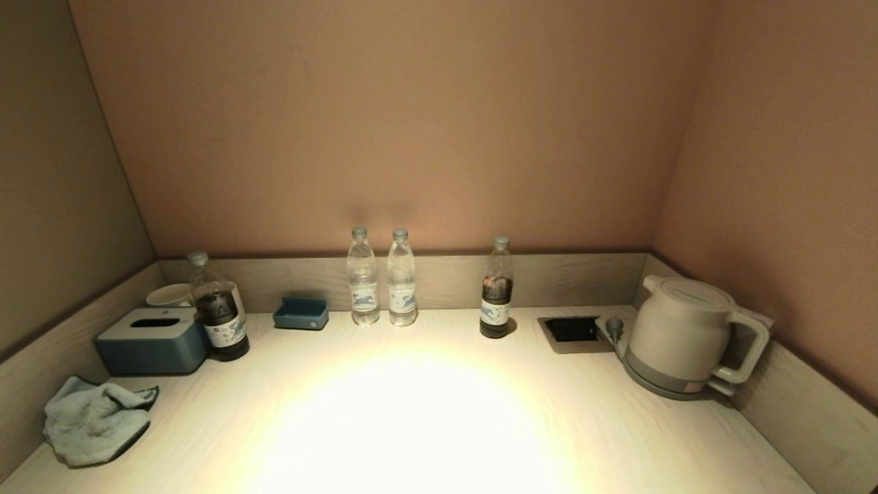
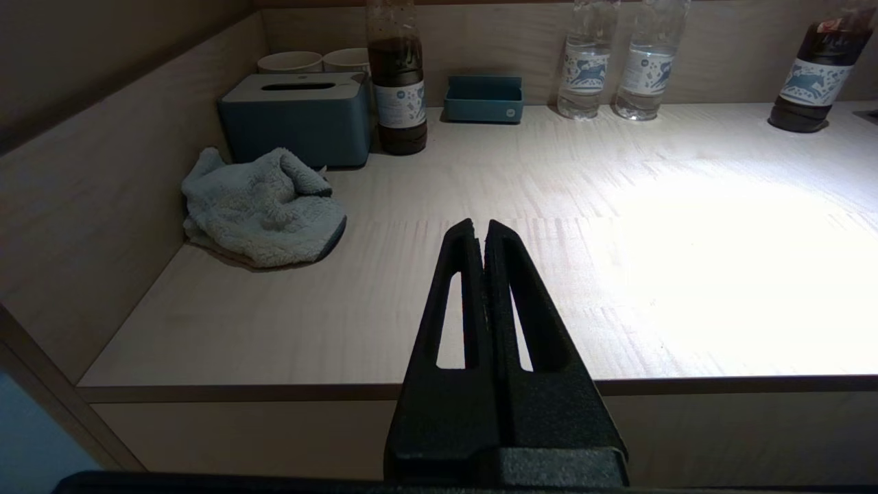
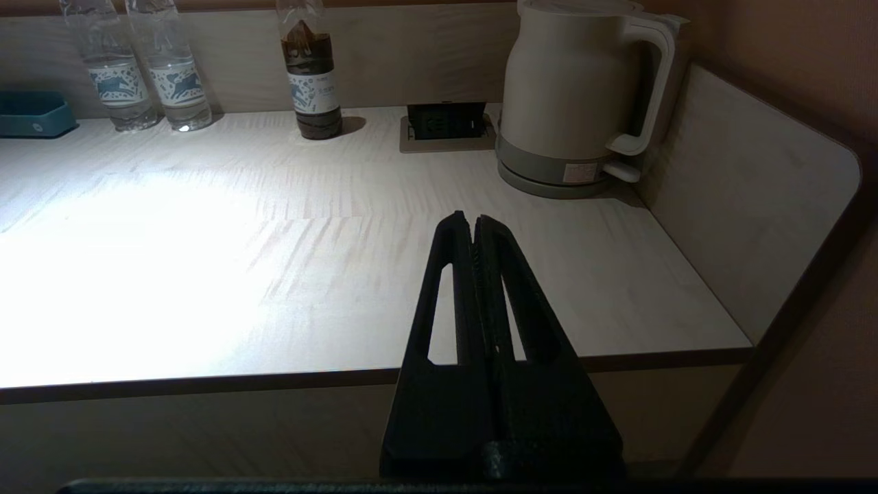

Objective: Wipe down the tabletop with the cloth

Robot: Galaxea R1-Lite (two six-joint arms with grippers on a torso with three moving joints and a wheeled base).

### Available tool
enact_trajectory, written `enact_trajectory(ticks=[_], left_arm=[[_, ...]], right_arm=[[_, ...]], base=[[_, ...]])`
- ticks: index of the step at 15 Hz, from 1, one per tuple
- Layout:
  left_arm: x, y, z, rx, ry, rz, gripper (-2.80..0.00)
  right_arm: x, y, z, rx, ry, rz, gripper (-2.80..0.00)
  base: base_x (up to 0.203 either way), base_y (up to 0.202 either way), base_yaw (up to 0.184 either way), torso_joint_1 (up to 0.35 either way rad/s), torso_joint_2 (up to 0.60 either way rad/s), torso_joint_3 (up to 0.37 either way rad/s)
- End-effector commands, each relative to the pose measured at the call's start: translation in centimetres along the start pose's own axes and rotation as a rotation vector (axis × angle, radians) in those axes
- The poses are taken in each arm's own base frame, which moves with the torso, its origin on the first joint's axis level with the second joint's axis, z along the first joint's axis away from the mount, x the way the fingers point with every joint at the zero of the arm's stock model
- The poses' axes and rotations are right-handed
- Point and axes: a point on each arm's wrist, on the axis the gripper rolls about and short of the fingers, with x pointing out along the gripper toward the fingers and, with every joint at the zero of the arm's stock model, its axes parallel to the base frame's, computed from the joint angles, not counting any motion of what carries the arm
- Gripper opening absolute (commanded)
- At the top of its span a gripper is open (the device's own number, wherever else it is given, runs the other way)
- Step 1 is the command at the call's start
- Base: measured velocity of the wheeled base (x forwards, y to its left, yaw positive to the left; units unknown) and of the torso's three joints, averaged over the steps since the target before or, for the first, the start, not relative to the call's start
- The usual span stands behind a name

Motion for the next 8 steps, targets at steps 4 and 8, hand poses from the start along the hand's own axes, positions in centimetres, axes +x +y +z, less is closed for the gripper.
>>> enact_trajectory(ticks=[4,8], left_arm=[[0.0,0.0,0.0,0.0,0.0,-0.001,-2.8],[0.0,0.0,0.0,0.0,0.0,-0.001,-2.8]], right_arm=[[0.01,0.0,0.01,0.0,0.001,0.001,-2.8],[0.01,0.0,0.01,-0.003,0.001,0.0,-2.8]], base=[[0.0,0.0,0.0,0.0,0.0,0.0],[0.0,0.0,0.0,0.0,0.0,0.0]])
